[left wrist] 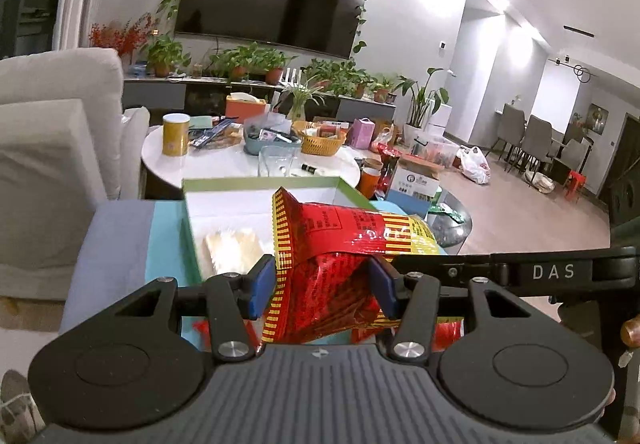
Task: Organize snacks
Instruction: 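Carry the chip bag into the green box and open the left tool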
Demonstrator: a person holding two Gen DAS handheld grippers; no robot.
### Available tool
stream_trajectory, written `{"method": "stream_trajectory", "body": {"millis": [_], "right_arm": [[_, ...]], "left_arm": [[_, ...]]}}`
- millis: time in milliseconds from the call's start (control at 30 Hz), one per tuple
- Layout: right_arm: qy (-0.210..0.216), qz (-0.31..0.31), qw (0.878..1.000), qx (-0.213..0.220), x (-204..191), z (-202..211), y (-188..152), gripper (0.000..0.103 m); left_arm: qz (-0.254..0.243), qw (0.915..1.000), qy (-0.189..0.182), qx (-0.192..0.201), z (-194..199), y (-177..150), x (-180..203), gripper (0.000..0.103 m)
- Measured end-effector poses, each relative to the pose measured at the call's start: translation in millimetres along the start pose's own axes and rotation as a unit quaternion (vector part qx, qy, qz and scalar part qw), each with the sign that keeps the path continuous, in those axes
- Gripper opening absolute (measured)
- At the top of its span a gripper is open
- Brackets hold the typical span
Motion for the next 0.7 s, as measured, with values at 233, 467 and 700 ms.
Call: {"method": "stream_trajectory", "body": {"millis": [233, 467, 700], "right_arm": [[0.001, 0.004, 1.000, 0.005, 25, -23, 37, 0.060], [-0.010, 0.012, 1.000, -0.003, 49, -53, 58, 0.060], [-0.021, 0.014, 0.999, -0.020, 66, -75, 61, 0.060]], "left_arm": [[-0.001, 1.0000, 0.003, -0.001, -46, 22, -1, 0.048], [0.009, 0.9997, 0.016, -0.016, -93, 27, -8, 0.049], [0.029, 0.9986, 0.019, -0.038, -124, 19, -18, 0.049]]}}
Point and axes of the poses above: each gripper's, at about its wrist camera, not at the fingertips, and z roughly against the way its jaws point, x to its right, y to its top, the point moved 7 cm from there along -z, roughly the way its jaws point, and after that the axes turned 9 degrees about -z, right-handed, at the moved point
